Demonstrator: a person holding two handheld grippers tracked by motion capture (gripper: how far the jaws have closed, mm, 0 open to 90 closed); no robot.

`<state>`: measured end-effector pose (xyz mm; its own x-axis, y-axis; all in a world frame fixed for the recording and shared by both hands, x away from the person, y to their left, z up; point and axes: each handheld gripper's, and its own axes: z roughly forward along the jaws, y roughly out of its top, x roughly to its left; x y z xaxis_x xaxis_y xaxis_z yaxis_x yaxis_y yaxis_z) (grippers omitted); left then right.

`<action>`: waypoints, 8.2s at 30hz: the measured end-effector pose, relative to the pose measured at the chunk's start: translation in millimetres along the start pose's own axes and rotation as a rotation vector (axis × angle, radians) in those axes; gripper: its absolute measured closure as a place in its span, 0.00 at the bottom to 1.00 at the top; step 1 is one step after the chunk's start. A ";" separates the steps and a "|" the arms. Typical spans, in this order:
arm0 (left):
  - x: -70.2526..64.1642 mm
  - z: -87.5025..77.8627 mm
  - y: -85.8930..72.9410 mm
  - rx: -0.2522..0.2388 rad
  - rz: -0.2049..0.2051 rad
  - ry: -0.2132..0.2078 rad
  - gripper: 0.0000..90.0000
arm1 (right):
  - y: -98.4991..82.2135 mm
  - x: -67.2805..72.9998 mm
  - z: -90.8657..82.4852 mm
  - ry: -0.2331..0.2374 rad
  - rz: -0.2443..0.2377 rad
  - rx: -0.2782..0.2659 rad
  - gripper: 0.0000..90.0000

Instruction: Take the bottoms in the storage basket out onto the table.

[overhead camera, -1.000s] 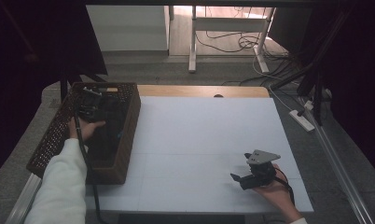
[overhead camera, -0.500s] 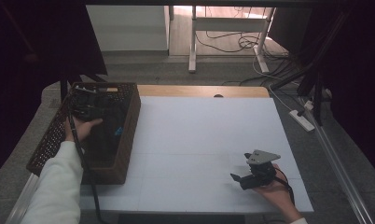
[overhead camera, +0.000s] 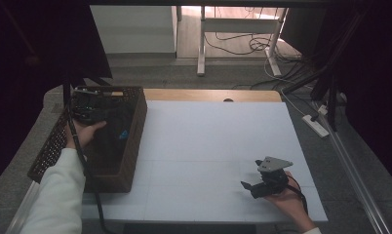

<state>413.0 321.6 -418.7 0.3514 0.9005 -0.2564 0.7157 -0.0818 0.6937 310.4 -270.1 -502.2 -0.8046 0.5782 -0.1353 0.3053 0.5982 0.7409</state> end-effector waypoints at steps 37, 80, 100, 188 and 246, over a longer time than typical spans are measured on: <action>-25.4 -53.1 12.6 -0.223 -0.015 -0.071 0.89 | 0.5 -0.3 -2.0 -0.011 0.004 -0.009 0.07; -69.9 -82.7 21.3 -0.356 0.058 -0.184 0.89 | 0.7 -0.4 -2.0 -0.015 0.002 -0.008 0.07; -93.2 -81.7 23.4 -0.355 0.106 -0.236 0.89 | 0.6 -0.3 -2.2 -0.015 0.001 -0.007 0.07; -195.6 -2.7 19.7 -0.220 0.221 -0.483 0.89 | 0.4 -1.8 -3.3 -0.012 0.010 -0.015 0.07; -215.8 137.8 -58.1 0.111 0.235 -0.448 0.87 | 0.1 -2.6 -4.4 -0.013 0.010 -0.015 0.07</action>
<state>378.8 73.1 -496.5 0.7167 0.5829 -0.3828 0.6380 -0.3265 0.6974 310.3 -274.0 -498.8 -0.7950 0.5912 -0.1360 0.3055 0.5839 0.7522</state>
